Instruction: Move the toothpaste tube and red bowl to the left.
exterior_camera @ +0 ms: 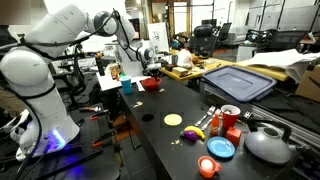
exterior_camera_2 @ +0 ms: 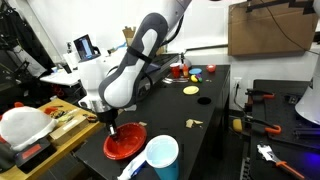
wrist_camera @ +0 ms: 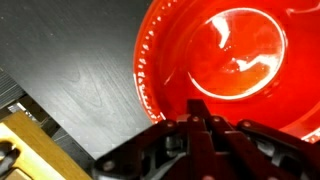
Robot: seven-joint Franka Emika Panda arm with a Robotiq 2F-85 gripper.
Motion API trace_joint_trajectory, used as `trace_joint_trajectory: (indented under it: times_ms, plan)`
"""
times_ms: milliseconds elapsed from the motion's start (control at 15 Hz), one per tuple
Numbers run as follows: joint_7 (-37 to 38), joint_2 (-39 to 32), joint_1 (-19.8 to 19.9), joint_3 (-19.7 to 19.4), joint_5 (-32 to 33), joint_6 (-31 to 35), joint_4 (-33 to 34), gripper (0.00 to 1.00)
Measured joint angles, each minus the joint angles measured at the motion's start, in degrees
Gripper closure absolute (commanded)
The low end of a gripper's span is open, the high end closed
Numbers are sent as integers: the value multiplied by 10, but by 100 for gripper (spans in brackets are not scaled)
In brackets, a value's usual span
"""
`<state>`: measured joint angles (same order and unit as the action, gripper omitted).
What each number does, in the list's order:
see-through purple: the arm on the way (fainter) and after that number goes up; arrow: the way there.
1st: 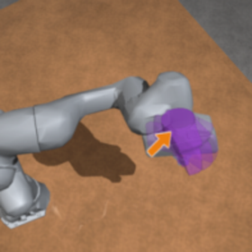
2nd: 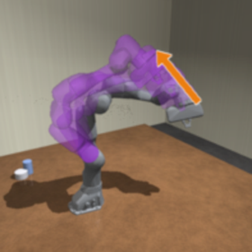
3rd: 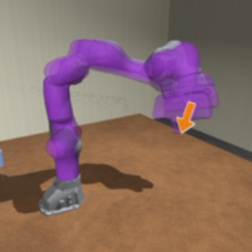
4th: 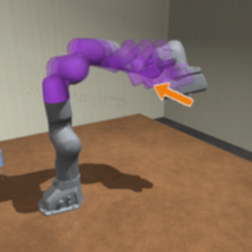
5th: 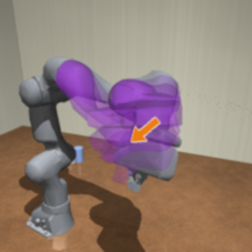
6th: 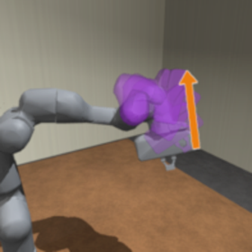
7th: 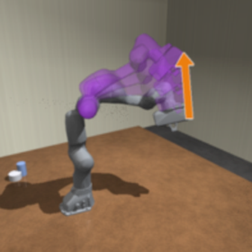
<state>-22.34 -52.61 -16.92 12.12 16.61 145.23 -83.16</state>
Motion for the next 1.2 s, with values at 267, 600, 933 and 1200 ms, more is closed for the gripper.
trace_joint_trajectory:
  times_ms: [267, 600, 933, 1200]
  plan:
    - [0, 0, 0, 9, -3, 12, -1, 100]
    - [0, -3, 2, 26, -11, 21, -2, 100]
    - [-1, -9, 6, 47, -24, 30, -2, 100]
    - [-1, -13, 7, 60, -29, 37, -2, 100]
